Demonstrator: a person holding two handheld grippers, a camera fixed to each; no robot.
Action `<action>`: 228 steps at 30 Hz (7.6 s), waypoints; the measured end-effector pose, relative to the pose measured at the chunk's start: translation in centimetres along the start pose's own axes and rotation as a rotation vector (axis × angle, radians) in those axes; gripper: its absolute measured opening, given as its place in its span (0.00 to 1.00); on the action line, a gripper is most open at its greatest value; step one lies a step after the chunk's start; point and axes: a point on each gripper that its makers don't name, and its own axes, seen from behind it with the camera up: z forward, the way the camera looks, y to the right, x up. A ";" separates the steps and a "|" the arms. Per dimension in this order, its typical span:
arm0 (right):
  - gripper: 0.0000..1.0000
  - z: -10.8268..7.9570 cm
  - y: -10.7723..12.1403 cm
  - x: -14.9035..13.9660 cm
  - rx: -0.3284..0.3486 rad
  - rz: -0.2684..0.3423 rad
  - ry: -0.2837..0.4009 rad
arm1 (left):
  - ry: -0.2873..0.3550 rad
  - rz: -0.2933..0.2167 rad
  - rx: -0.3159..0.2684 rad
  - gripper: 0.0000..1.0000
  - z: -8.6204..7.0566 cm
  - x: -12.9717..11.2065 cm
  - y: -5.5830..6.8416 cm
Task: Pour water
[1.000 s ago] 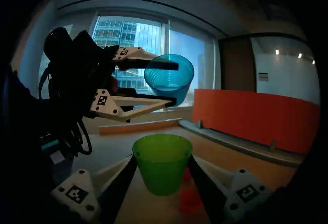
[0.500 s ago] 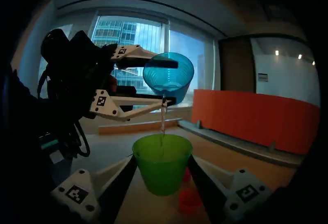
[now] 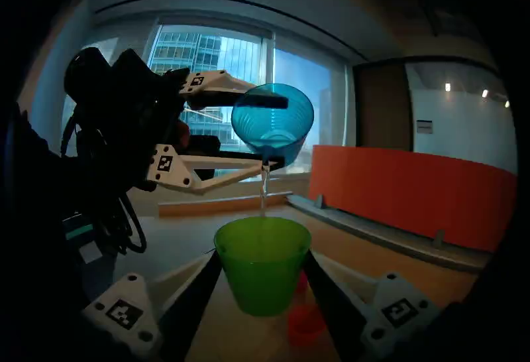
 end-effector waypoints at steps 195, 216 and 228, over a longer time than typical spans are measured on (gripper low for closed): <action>0.88 -2.1 1.5 2.8 -0.078 -0.024 0.063 | 0.008 -0.899 0.075 0.83 0.0 -4.3 -6.3; 0.88 -2.2 1.6 3.0 -0.083 -0.020 0.050 | -0.014 -1.018 0.063 0.83 -0.1 -6.7 -5.5; 0.88 -3.5 3.1 2.5 -0.124 -0.025 0.024 | -0.046 -1.062 0.033 0.83 -0.9 -9.1 -2.6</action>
